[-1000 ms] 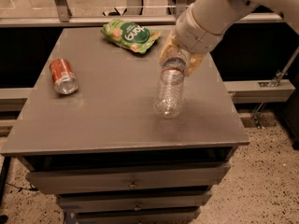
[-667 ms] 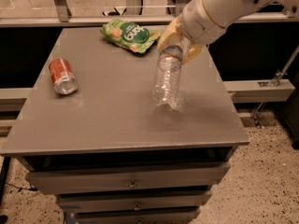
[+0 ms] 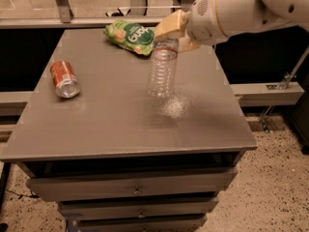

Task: Place water bottle upright

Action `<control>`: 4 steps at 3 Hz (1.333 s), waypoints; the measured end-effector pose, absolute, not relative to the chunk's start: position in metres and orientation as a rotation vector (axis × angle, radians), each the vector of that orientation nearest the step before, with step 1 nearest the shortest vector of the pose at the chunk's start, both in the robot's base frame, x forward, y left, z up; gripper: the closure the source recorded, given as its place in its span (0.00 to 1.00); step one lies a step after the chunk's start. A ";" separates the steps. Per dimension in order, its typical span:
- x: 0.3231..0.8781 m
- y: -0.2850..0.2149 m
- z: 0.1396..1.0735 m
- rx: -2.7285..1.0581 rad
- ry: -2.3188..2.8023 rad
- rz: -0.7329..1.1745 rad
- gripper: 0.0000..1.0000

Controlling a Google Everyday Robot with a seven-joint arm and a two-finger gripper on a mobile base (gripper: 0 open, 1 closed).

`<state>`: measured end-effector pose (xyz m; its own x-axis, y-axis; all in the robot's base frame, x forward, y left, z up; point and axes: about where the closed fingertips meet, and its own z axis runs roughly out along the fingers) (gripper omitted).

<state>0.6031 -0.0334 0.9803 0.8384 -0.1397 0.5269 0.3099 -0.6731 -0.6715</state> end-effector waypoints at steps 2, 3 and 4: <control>0.596 -0.026 0.977 -2.126 -0.203 -0.950 1.00; 0.586 -0.023 0.981 -2.122 -0.265 -0.995 1.00; 0.581 -0.021 1.005 -2.006 -0.397 -1.157 1.00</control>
Offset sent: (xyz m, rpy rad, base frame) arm -0.0129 0.0060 -0.0040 -0.0068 -0.1328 0.0085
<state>0.5809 -0.0206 1.0053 0.5385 -0.1050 0.8361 0.5959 -0.6541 -0.4659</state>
